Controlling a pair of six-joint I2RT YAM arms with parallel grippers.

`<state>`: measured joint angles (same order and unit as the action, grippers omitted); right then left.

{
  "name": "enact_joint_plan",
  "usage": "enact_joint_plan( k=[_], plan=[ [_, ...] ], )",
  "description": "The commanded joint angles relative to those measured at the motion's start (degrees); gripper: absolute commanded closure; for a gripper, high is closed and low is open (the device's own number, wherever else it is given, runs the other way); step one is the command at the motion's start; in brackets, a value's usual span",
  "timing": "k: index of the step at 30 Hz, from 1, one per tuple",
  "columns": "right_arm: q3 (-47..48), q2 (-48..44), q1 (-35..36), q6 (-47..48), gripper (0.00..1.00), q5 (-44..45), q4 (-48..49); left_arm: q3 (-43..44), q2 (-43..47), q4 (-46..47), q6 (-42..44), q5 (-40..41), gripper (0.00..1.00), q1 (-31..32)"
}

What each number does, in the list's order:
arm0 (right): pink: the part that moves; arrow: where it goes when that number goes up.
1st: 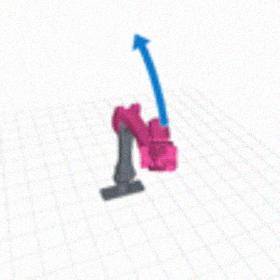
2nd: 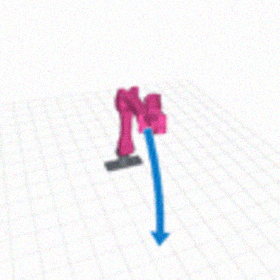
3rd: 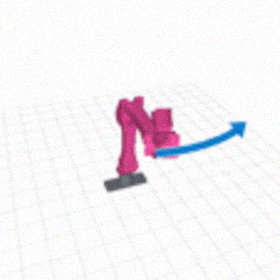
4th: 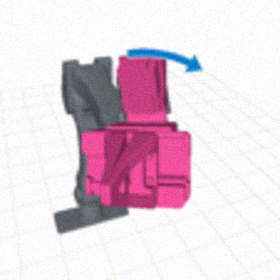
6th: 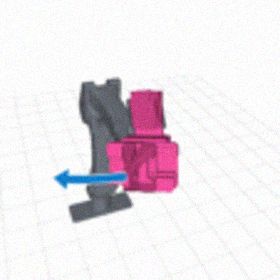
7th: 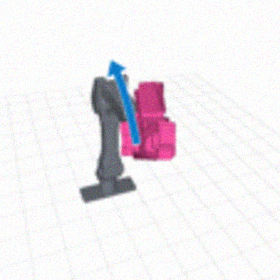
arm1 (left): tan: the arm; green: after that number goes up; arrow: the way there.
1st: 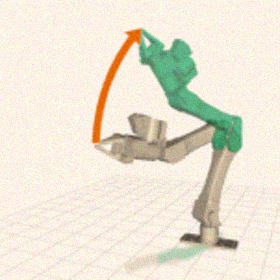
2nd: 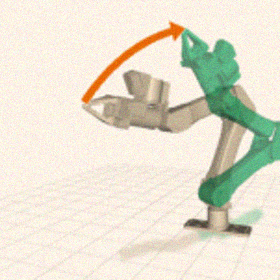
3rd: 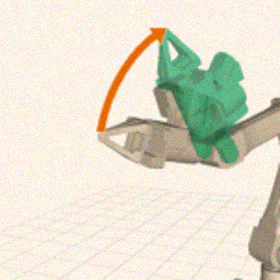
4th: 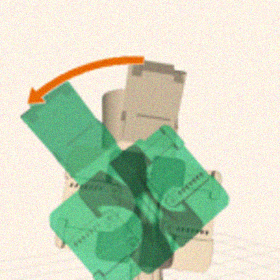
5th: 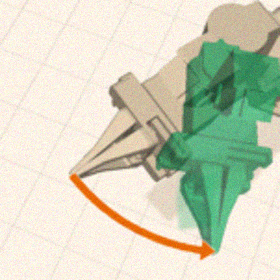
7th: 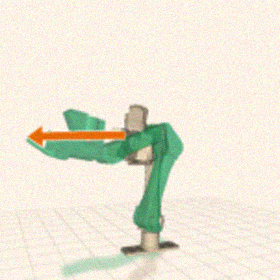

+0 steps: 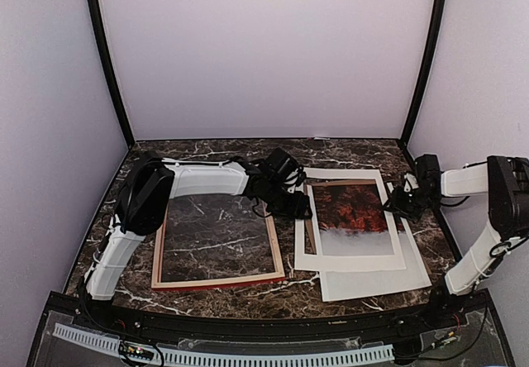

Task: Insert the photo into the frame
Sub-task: Pick up the mat board from the photo.

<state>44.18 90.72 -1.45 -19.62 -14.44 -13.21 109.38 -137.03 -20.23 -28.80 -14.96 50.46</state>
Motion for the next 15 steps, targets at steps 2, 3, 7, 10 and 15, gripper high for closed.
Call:
enact_joint_plan(
  k=[2, 3, 7, 10, 15],
  plan=[
    [-3.3, 0.5, -2.9, -0.4, 0.63, -10.4, -0.3, -1.5, -1.4, -0.9, -1.3, -2.8, 0.38, 0.4],
    [-3.5, 0.4, -3.3, -0.5, 0.64, -11.9, 0.2, -1.7, -1.3, -0.8, -1.3, -2.8, 0.39, 0.4],
    [-3.9, 0.0, -4.6, -0.9, 0.69, -16.3, 1.5, -2.9, -0.8, 0.3, -1.5, -2.8, 0.39, 0.4],
    [-4.1, -0.5, -4.8, -0.9, 0.71, -18.8, 1.9, -3.6, -0.3, 0.7, -1.5, -2.7, 0.39, 0.4],
    [-4.7, -0.9, -5.2, -0.9, 0.73, -21.3, 2.8, -4.9, 0.7, 1.5, -1.4, -2.3, 0.39, 0.4]
  ],
)
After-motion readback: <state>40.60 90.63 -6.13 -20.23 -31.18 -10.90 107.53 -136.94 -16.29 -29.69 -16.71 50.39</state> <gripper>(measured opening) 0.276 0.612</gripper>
